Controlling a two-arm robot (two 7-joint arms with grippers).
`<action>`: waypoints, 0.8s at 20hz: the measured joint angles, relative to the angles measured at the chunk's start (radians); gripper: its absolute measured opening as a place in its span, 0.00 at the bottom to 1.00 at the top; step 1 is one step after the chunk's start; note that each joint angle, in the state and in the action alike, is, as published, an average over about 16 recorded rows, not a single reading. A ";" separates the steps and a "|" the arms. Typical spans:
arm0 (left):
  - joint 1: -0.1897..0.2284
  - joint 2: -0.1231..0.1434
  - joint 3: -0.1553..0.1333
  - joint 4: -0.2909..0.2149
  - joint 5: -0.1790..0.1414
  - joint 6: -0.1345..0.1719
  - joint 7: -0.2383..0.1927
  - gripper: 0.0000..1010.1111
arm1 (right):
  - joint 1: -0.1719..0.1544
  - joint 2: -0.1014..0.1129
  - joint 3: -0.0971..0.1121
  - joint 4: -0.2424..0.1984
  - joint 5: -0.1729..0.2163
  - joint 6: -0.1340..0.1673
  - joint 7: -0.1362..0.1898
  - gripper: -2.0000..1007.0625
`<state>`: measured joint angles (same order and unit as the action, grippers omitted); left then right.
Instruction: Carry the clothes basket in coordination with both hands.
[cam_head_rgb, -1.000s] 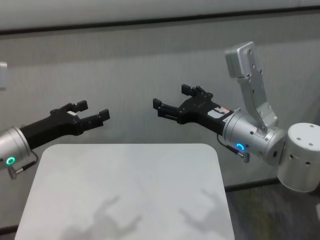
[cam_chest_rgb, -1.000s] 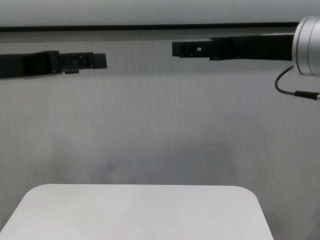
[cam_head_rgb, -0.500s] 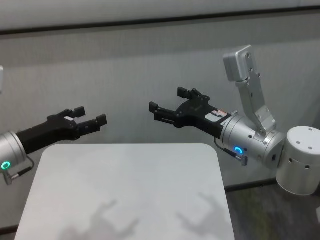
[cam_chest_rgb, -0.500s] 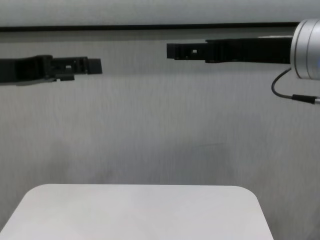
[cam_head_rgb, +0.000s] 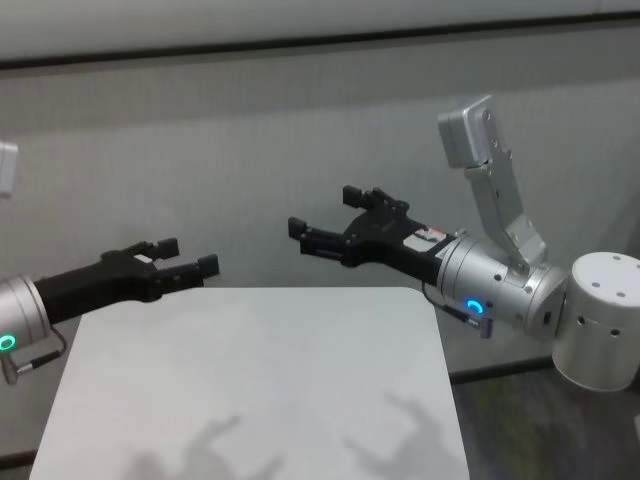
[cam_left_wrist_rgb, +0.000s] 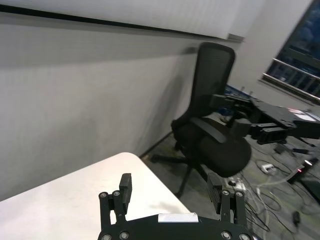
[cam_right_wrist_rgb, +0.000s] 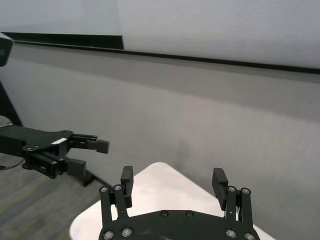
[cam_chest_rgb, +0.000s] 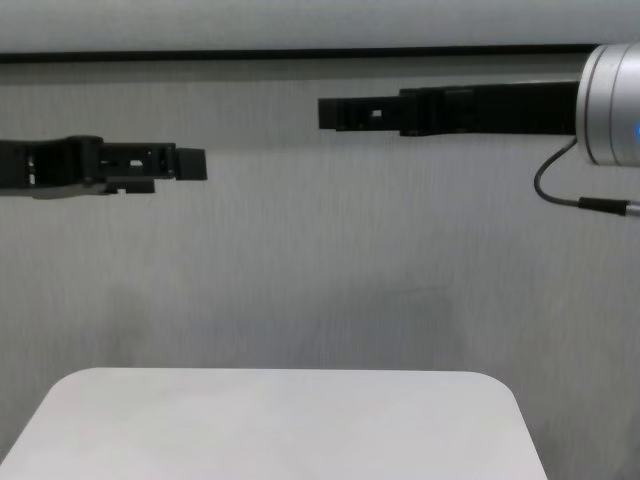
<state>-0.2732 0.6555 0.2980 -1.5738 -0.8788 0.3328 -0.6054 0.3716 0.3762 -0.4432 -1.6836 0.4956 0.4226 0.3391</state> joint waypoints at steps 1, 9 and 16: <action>-0.001 0.004 0.004 -0.001 -0.002 0.000 -0.005 0.99 | 0.000 0.002 -0.002 -0.001 0.006 0.003 0.004 0.99; -0.005 0.024 0.027 -0.002 -0.010 -0.040 -0.036 0.99 | -0.003 0.017 -0.018 -0.005 0.070 0.034 0.039 0.99; -0.008 0.034 0.041 -0.001 -0.012 -0.080 -0.038 0.99 | -0.005 0.023 -0.028 -0.002 0.119 0.055 0.056 0.99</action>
<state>-0.2807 0.6895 0.3389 -1.5751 -0.8912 0.2532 -0.6436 0.3668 0.3995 -0.4708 -1.6852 0.6141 0.4779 0.3949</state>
